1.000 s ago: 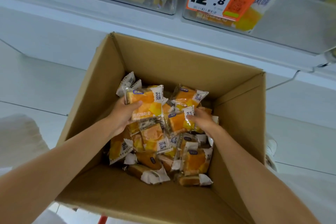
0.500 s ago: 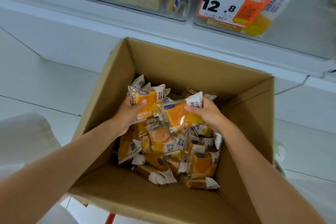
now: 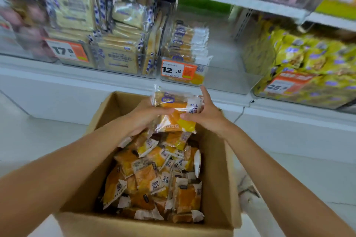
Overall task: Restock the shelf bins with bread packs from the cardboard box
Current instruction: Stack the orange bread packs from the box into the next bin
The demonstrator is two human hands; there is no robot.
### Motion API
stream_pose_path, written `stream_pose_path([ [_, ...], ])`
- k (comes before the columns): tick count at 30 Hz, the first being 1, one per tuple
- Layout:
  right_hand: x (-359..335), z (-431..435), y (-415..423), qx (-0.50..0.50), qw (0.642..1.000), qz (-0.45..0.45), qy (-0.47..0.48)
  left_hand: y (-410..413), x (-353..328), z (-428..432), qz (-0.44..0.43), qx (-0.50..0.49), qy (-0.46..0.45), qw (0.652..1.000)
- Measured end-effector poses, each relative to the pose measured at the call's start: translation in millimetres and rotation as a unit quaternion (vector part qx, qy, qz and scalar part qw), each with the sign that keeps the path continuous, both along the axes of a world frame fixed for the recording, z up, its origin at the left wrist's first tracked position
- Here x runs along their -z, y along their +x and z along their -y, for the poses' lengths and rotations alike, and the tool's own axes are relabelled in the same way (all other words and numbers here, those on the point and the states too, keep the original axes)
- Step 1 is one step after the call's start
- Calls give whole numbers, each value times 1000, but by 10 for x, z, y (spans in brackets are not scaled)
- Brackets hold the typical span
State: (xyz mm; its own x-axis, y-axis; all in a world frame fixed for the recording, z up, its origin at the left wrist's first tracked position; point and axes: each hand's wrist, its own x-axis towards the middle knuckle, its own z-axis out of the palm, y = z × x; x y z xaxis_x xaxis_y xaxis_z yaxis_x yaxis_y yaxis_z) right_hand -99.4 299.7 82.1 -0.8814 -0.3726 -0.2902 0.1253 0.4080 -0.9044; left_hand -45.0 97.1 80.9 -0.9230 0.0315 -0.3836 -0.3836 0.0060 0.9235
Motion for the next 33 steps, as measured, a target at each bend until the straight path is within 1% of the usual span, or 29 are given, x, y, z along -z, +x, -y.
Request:
stream_pose_path([
  [2, -289, -129, -89, 25, 998, 7, -53, -128, -300, -108, -28, 15, 16, 999],
  [4, -549, -236, -230, 60, 992, 24, -107, -296, -581, -227, -55, 19, 9, 998],
  [7, -942, -367, -444, 59, 985, 35, -161, -627, -933, -398, -100, 40, -35, 994],
  [10, -1163, -537, -805, 109, 975, 30, -192, -1069, -1164, -519, -145, 64, -106, 982],
  [11, -1191, -593, -956, 126, 971, 22, -202, -1247, -1192, -539, -162, 50, -133, 976],
  [13, -1167, -686, -1298, 165, 965, 2, -203, -1642, -1168, -544, -192, -8, -165, 967],
  [15, -1098, -739, -1644, 195, 960, -24, -197, -1994, -1091, -502, -238, -28, -249, 938],
  [18, -954, -744, -2132, 241, 947, -62, -201, -2474, -923, -376, -266, 0, -368, 891],
  [20, -818, -706, -2413, 263, 945, -94, -168, -2769, -811, -288, -264, 30, -443, 856],
  [22, -707, -666, -2646, 282, 945, -136, -92, -2985, -720, -235, -233, 76, -559, 792],
  [23, -670, -643, -2741, 289, 944, -152, -57, -3059, -668, -213, -211, 97, -603, 763],
  [24, -628, -636, -2845, 291, 942, -160, -39, -3105, -617, -196, -188, 109, -627, 748],
  [26, -500, -623, -3043, 282, 945, -162, -35, -3160, -515, -177, -159, 117, -644, 739],
  [27, -438, -615, -3108, 257, 952, -164, -22, -3163, -480, -174, -156, 114, -650, 735],
  [30, -235, -586, -3250, 175, 963, -189, 84, -3144, -455, -193, -172, 100, -665, 720],
  [32, -125, -576, -3341, 180, 955, -210, 110, -3127, -459, -205, -176, 96, -671, 714],
  [33, -93, -599, -3392, 192, 949, -226, 104, -3124, -454, -211, -178, 94, -673, 712],
])
